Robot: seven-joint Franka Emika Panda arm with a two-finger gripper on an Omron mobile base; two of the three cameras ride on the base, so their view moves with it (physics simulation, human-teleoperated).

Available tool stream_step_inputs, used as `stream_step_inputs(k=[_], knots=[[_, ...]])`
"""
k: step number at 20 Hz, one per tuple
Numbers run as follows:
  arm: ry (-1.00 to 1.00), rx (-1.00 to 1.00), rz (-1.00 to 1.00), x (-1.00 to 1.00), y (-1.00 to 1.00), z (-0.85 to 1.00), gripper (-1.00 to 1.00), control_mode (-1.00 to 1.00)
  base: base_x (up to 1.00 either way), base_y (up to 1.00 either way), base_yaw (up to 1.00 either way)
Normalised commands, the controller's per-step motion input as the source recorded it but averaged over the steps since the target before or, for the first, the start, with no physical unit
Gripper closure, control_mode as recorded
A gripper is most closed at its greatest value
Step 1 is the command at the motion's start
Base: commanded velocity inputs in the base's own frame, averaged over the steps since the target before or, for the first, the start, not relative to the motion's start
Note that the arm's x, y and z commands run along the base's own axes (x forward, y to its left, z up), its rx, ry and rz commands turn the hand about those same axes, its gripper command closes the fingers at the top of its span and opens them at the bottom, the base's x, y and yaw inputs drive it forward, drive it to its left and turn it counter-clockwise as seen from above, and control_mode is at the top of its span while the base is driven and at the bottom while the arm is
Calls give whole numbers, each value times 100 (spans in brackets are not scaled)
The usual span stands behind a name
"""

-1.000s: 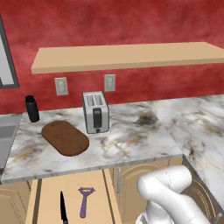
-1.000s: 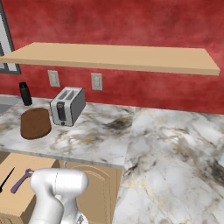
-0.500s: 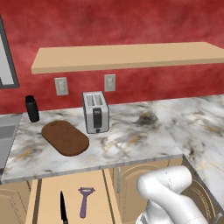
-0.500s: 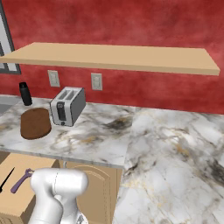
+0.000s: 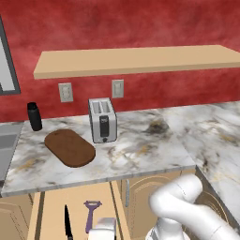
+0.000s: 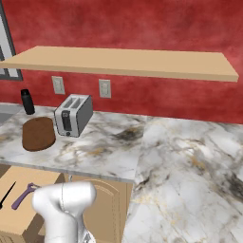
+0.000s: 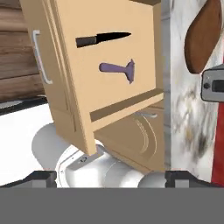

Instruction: Open the drawer on the left and place the cutting tools on the cutting board.

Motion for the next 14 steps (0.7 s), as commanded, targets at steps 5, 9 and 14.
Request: stream_step_inputs(k=[5, 9, 14], knots=[[52, 11, 0, 97, -29, 45, -100, -100, 0, 0, 0], [31, 0, -1, 100, 4, -3, -100, -100, 0, 0, 0], [28, 0, -25, 99, 2, -13, -100, -100, 0, 0, 0]])
